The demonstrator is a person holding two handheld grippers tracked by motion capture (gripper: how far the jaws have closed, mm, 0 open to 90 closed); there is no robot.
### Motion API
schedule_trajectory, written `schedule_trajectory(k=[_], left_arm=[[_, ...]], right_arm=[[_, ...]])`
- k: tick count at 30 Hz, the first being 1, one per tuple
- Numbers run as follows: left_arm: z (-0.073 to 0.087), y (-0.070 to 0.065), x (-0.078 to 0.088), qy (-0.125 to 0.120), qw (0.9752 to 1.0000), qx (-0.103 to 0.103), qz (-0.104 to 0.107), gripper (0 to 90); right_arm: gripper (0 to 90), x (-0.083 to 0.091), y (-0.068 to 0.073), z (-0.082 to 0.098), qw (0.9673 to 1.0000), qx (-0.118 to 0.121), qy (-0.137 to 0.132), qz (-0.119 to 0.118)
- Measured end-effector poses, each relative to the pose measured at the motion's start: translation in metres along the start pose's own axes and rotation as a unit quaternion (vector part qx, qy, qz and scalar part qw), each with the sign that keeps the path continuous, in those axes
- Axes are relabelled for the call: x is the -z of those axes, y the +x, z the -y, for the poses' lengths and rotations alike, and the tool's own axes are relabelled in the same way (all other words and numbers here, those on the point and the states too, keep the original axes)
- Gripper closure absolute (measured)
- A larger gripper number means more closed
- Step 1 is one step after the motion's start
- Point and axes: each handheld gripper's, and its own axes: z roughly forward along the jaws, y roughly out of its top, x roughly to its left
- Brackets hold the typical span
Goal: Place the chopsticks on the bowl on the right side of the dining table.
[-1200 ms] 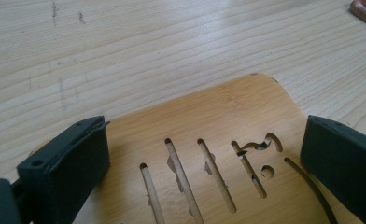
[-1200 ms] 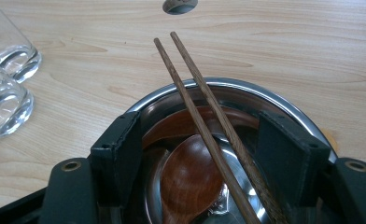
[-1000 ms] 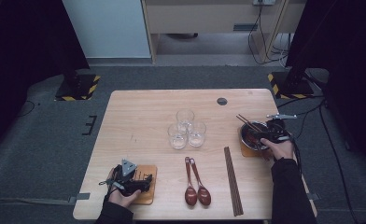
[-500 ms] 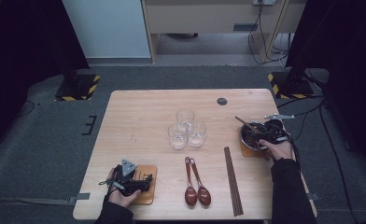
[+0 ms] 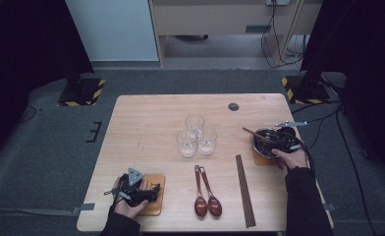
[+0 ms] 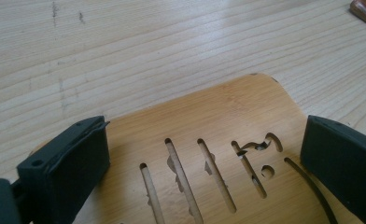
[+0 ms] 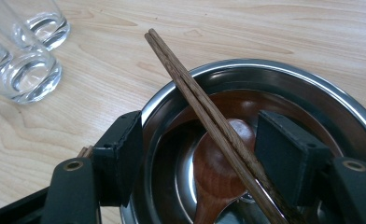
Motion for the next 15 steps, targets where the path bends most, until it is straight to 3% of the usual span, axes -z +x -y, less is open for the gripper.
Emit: schedule_trajectory(k=[15], left_arm=[[0.0, 0.0, 0.0, 0.0, 1.0, 0.0, 0.0, 0.4]], right_arm=[[30.8, 0.0038, 0.0074, 0.0007, 0.9995, 0.015, 0.012, -0.023]])
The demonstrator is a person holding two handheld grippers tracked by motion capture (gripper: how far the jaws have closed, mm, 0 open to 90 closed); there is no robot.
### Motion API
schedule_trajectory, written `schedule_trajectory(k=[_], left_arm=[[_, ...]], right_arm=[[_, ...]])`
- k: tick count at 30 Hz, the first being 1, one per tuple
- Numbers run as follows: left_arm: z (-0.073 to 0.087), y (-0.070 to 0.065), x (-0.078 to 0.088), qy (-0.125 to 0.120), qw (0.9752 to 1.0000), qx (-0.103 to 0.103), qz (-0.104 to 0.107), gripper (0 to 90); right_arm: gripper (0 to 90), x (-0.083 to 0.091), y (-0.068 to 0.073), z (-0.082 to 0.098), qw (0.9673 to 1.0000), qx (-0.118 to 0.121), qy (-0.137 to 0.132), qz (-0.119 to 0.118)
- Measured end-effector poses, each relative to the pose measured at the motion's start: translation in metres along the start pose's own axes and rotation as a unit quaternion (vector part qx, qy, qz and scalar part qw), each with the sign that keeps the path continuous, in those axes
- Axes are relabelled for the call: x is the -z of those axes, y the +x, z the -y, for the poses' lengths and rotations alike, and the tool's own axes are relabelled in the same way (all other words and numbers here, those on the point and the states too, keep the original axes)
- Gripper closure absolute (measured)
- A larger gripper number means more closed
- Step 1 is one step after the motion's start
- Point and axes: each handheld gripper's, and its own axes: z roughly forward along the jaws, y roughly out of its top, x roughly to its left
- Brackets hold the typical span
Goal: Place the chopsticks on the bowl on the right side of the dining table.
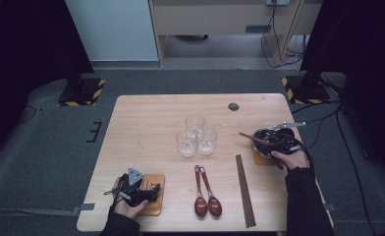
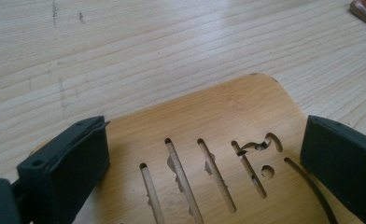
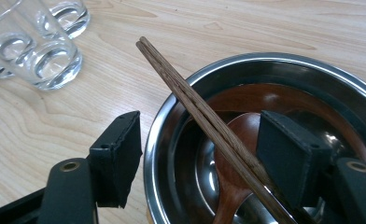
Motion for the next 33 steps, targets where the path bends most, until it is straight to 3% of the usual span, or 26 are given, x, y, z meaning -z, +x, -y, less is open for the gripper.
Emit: schedule_trajectory(k=[8, 13, 18, 33], left_arm=[[0.0, 0.0, 0.0, 0.0, 1.0, 0.0, 0.0, 0.5], [0.0, 0.0, 0.0, 0.0, 1.0, 0.0, 0.0, 0.4], [0.0, 0.0, 0.0, 0.0, 1.0, 0.001, 0.0, 0.4], [0.0, 0.0, 0.0, 0.0, 1.0, 0.001, 0.0, 0.4]], right_arm=[[30.0, 0.006, 0.0, -0.002, 0.9998, -0.004, -0.016, 0.005], [29.0, 0.021, -0.002, -0.002, 0.9986, -0.021, -0.048, 0.009], [27.9, 0.036, 0.002, 0.001, 0.9977, -0.026, -0.062, 0.009], [28.5, 0.056, 0.0, 0.016, 0.9964, -0.032, -0.074, 0.026]])
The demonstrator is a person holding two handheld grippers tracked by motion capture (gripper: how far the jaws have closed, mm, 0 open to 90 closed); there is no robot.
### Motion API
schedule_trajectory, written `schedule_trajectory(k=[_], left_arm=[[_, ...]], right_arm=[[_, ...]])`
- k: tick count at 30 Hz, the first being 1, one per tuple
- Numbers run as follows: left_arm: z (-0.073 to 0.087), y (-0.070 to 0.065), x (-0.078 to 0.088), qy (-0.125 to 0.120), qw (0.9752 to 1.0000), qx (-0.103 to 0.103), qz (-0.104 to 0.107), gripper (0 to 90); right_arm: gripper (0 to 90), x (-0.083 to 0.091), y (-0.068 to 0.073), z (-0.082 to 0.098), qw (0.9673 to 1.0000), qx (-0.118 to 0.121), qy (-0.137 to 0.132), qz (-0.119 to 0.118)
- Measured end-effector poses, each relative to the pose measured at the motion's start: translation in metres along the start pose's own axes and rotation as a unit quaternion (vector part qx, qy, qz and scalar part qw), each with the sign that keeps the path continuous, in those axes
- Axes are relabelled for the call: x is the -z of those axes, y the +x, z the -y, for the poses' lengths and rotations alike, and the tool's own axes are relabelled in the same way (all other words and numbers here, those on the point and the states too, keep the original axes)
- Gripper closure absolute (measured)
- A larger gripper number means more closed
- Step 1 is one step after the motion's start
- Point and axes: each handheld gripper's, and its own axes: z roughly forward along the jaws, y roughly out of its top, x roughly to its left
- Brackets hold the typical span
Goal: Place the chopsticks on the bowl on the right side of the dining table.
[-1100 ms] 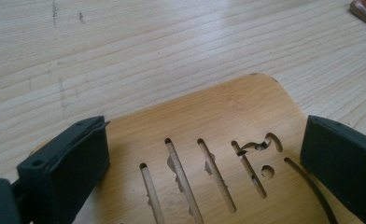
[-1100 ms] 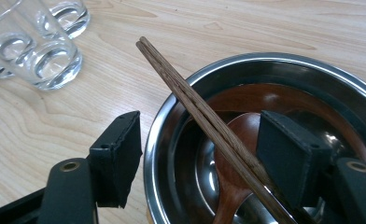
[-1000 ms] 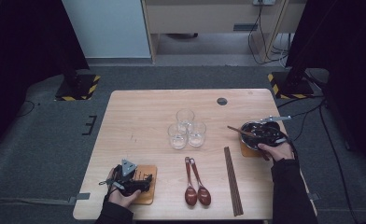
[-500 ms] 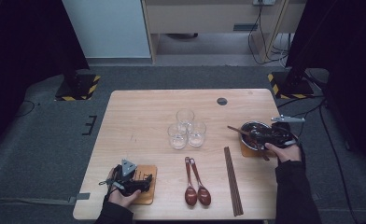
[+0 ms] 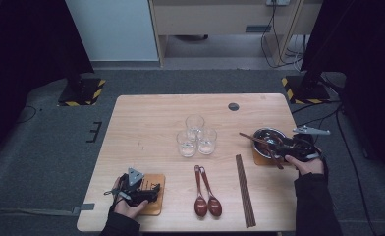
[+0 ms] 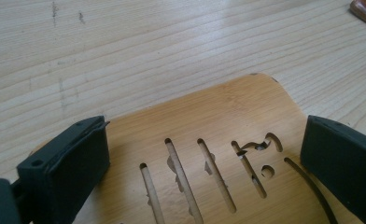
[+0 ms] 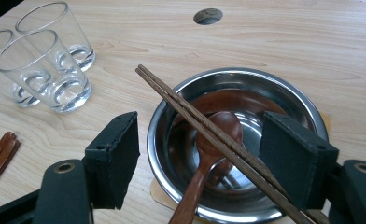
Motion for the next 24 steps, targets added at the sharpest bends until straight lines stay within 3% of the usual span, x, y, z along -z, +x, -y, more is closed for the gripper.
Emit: schedule_trajectory(k=[11, 24], left_arm=[[0.0, 0.0, 0.0, 0.0, 1.0, 0.0, 0.0, 0.4], [0.0, 0.0, 0.0, 0.0, 1.0, 0.0, 0.0, 0.4]], right_arm=[[32.7, 0.015, -0.011, 0.017, 0.9996, -0.022, -0.007, 0.014], [46.7, 0.023, -0.022, 0.033, 0.9993, -0.02, 0.007, 0.032]])
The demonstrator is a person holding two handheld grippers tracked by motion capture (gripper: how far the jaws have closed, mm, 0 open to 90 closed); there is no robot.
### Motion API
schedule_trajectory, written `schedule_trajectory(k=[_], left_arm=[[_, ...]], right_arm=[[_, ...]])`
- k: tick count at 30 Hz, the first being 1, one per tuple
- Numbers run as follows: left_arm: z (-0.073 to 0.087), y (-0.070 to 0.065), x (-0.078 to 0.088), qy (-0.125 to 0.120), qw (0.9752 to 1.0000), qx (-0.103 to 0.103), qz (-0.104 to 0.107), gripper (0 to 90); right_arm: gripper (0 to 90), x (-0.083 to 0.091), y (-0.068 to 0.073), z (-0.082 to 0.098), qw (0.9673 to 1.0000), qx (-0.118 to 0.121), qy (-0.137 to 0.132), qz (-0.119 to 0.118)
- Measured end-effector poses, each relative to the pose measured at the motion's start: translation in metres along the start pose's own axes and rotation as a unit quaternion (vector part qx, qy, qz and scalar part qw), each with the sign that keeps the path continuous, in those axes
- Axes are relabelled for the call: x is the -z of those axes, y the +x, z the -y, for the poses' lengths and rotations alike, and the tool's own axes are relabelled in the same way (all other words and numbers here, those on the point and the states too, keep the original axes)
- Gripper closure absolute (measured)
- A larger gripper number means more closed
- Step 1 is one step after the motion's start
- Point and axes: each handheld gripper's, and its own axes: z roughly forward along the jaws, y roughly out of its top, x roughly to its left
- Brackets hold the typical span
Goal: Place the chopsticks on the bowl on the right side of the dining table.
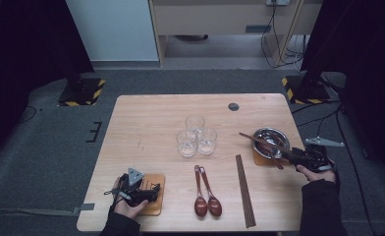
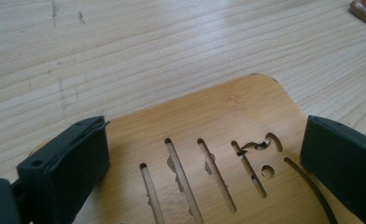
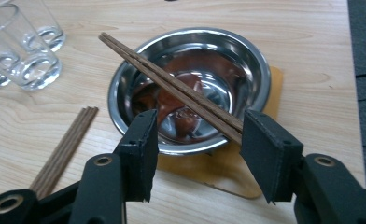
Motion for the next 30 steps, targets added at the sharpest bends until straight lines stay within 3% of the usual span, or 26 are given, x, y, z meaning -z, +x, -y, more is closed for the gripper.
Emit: schedule_trajectory(k=[15, 30], left_arm=[[0.0, 0.0, 0.0, 0.0, 1.0, 0.0, 0.0, 0.4], [0.0, 0.0, 0.0, 0.0, 1.0, 0.0, 0.0, 0.4]], right_arm=[[46.9, -0.003, -0.007, 0.006, 0.9995, -0.014, 0.025, 0.012], [38.0, -0.006, -0.013, 0.006, 0.9994, -0.023, 0.02, 0.016]])
